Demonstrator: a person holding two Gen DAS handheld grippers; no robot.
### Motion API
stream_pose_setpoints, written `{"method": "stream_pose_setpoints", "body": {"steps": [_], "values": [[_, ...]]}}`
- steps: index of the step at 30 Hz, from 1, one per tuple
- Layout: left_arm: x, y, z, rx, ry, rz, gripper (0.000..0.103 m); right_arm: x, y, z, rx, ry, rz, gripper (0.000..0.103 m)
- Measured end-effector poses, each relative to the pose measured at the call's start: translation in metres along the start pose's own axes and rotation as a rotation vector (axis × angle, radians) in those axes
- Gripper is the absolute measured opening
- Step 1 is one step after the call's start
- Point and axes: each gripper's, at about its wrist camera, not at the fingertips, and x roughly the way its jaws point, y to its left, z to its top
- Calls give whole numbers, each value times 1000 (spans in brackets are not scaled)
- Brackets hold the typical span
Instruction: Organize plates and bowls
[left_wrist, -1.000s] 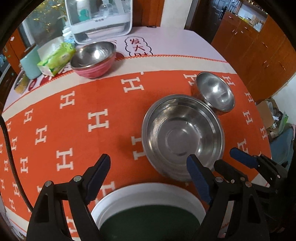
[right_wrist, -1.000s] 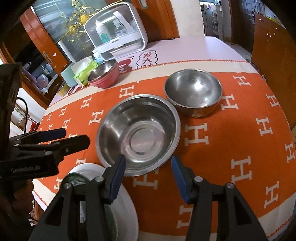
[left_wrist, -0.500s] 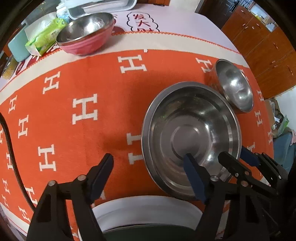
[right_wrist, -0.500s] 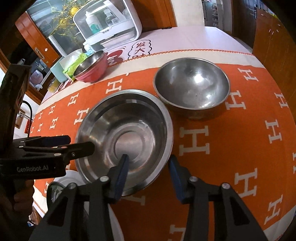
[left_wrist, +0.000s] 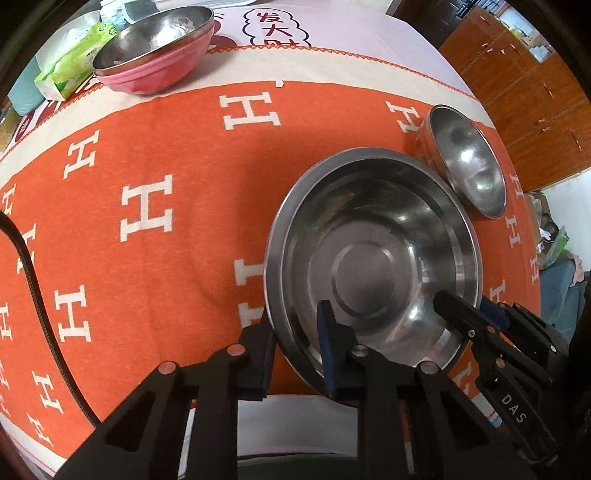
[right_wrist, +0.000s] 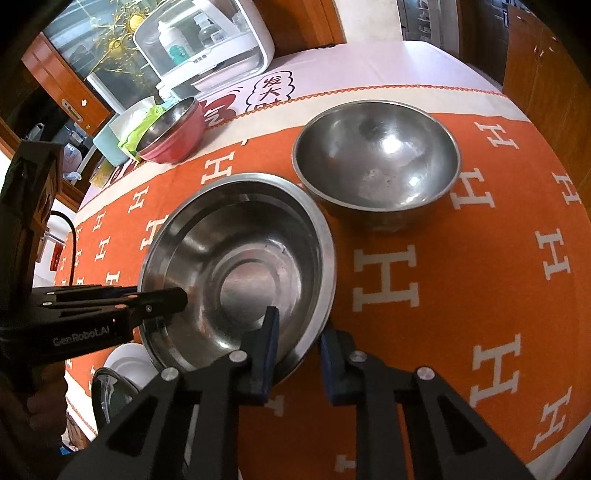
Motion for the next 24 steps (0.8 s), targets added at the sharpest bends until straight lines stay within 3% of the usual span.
{"method": "stream_pose_setpoints", "body": {"steps": [10,24], "values": [[-10,-1,-7,-15,-18,-14,19,-7,2,-1,11,-13,12,19],[-62,8,-39,-92,-158,-73,19,-39,23,0,-51,-87,30,19]]}}
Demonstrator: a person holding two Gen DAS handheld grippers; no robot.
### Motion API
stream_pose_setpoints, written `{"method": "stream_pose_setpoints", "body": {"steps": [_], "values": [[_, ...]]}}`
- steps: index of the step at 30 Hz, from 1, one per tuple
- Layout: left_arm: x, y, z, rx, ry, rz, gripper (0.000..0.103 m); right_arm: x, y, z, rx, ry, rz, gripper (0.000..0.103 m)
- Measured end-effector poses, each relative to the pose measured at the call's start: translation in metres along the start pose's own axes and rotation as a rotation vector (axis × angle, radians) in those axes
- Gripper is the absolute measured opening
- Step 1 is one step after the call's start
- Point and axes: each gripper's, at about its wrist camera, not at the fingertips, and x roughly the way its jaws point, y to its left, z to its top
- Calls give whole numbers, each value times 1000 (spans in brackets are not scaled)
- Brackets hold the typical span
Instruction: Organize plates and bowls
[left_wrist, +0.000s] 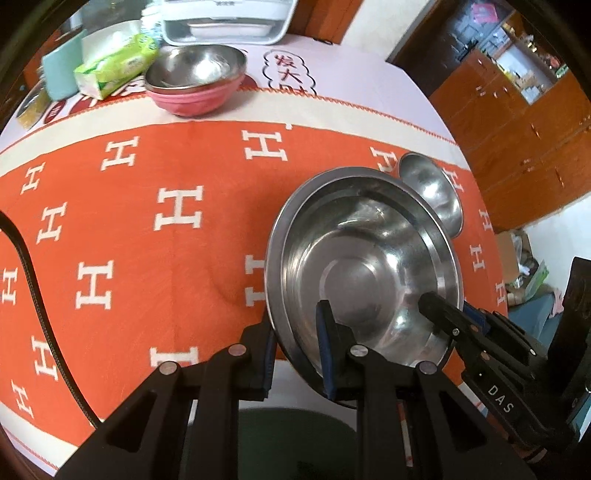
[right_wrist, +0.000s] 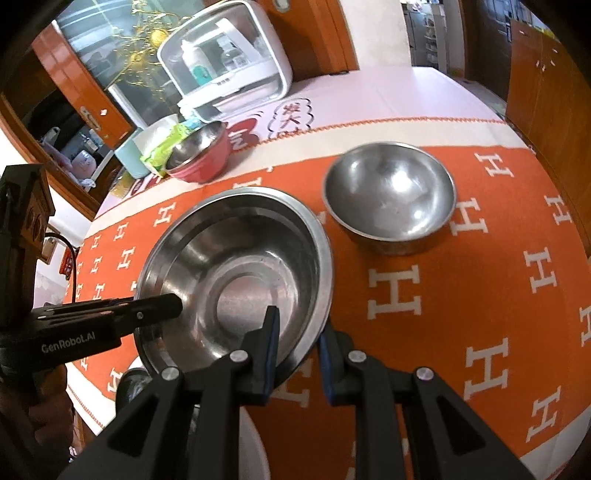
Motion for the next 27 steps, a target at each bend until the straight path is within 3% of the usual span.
{"method": "stream_pose_setpoints", "body": {"steps": [16,27], "values": [[-70,36,-62,-116,-160,33,19,-33,63,-22,-166,-63,85,20],[-107,78,-111,-218,-218,64,19,-41,123,-51,-269,-64,145,20]]}}
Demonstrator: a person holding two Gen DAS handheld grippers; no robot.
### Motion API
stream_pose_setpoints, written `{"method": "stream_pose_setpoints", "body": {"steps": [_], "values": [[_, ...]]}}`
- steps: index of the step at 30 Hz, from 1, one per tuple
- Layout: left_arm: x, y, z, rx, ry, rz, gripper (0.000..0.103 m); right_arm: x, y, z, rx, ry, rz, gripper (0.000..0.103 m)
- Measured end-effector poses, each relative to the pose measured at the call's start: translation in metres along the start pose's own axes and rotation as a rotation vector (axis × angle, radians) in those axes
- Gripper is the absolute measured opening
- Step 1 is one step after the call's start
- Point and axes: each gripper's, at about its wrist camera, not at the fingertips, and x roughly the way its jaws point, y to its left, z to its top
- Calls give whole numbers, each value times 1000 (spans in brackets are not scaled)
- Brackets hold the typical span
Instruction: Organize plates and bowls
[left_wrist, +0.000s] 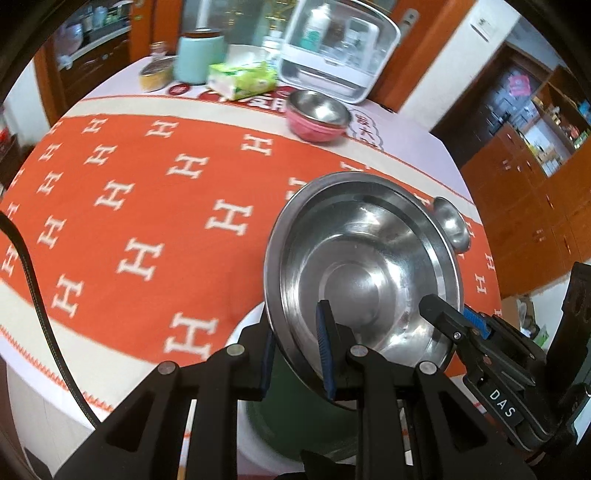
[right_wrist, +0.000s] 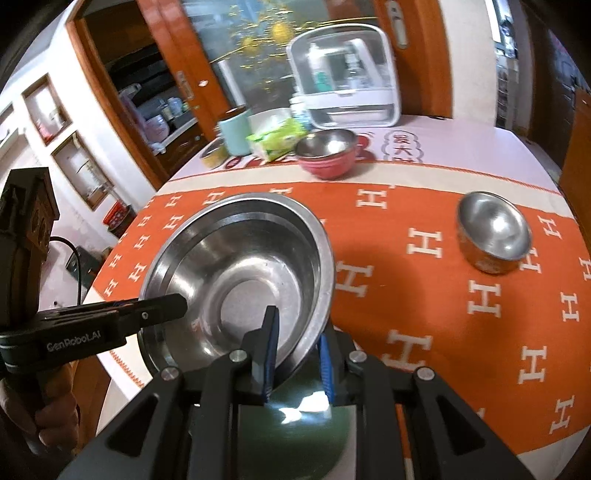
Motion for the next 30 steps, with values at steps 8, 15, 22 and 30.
{"method": "stream_pose_setpoints", "body": {"steps": [8,15,22,30], "values": [[-22,53,-15,-61,-5,41,19,17,53,-3,-77,31,42,20],[-29,105,-24,-98,26,82,19,40,101,-10,-121,67,77,21],[-24,146,-26,-106,92,114,19,66,138,-21,-146,125,82,26],[-6,172,-31,-109,185,130,19,88,159,-32,-174,191,64,27]]}}
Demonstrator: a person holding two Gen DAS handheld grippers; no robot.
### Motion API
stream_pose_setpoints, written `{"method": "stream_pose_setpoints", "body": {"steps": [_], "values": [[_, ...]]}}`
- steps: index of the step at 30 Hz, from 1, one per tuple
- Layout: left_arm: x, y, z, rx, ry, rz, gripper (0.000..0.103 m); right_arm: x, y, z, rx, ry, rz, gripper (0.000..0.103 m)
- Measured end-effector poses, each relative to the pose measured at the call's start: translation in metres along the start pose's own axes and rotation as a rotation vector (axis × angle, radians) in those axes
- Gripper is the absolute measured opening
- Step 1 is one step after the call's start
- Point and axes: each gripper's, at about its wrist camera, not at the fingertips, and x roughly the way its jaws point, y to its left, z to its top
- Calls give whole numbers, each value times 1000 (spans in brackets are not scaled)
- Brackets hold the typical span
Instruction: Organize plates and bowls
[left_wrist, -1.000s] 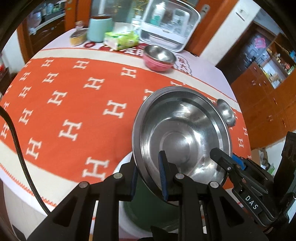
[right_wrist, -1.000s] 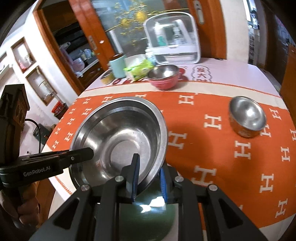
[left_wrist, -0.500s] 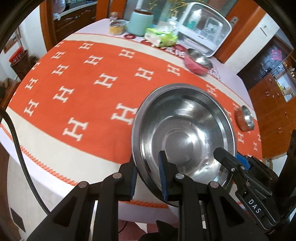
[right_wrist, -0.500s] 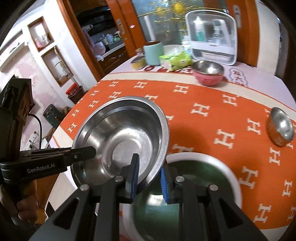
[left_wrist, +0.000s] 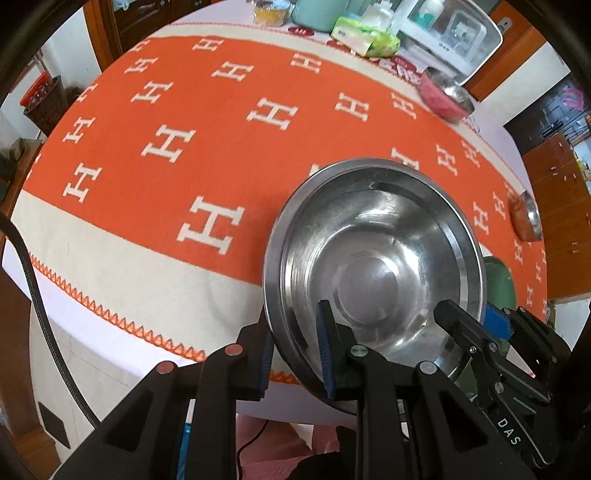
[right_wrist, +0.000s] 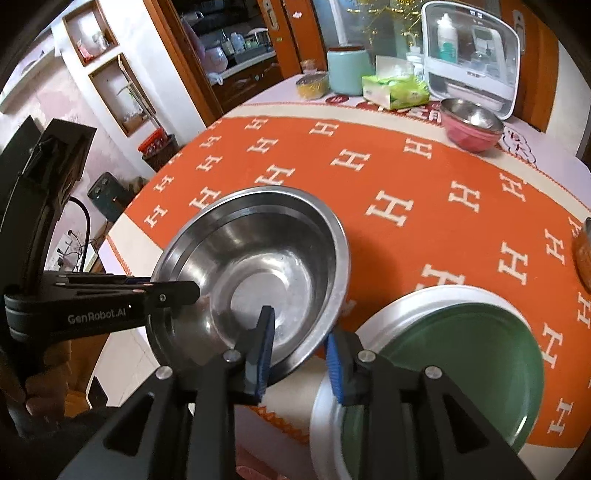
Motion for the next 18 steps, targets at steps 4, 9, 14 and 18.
{"method": "stream_pose_setpoints", "body": {"steps": [4,9,14,18], "values": [[10,5,-1,13,37,9,19,13,4,-4,12,43,-12,27],[20,9,-1,19,73,12,19,24,7,-6,22,76,-17,29],[29,11,1,36,100,19,19,33,11,-8,16,99,-28,34],[33,9,6,42,102,24,20,37,14,-9,-3,115,-42,36]]}}
